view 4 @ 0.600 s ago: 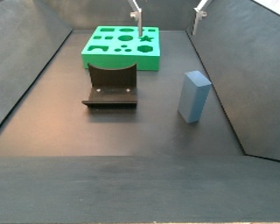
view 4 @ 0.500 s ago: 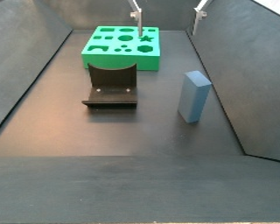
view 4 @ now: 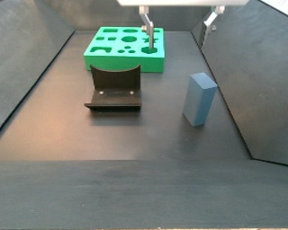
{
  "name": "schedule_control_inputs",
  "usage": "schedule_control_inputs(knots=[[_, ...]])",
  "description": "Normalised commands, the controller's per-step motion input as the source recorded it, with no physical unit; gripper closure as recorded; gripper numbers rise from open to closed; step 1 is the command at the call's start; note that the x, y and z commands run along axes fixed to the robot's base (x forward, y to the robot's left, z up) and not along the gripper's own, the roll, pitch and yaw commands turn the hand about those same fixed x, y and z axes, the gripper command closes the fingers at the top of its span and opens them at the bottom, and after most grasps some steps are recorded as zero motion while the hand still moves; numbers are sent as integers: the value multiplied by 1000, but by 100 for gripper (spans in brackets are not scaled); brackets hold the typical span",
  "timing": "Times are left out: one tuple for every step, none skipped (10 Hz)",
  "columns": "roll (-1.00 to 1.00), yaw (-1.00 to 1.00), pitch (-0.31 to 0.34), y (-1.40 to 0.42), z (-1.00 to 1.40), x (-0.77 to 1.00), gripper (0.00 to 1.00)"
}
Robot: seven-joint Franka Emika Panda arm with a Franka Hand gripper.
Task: Pick up the rectangle object. Move up. Move to above the board. Insert the rectangle object.
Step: Pick up the rectangle object.
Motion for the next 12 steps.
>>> schedule_control_inputs(knots=[[3,180,-84,0,-354,-111,0],[0,177,-90,0,-349,-111,0],[0,146,-77,0,-303,-77,0],[0,157,-79,0,-297,-109,0],[0,151,-70,34,-271,-103,0],[0,74,-83,74,-231,-191,0],[0,71,-84,83,-226,-223,0],[0,71,-63,89,-203,-189,0],[-63,46,-73,126,-314,-69,0],[-20,83,-80,134,-260,-140,0],[0,97,-91,166,-260,-200,0],[0,126,-67,171,-263,-140,0]])
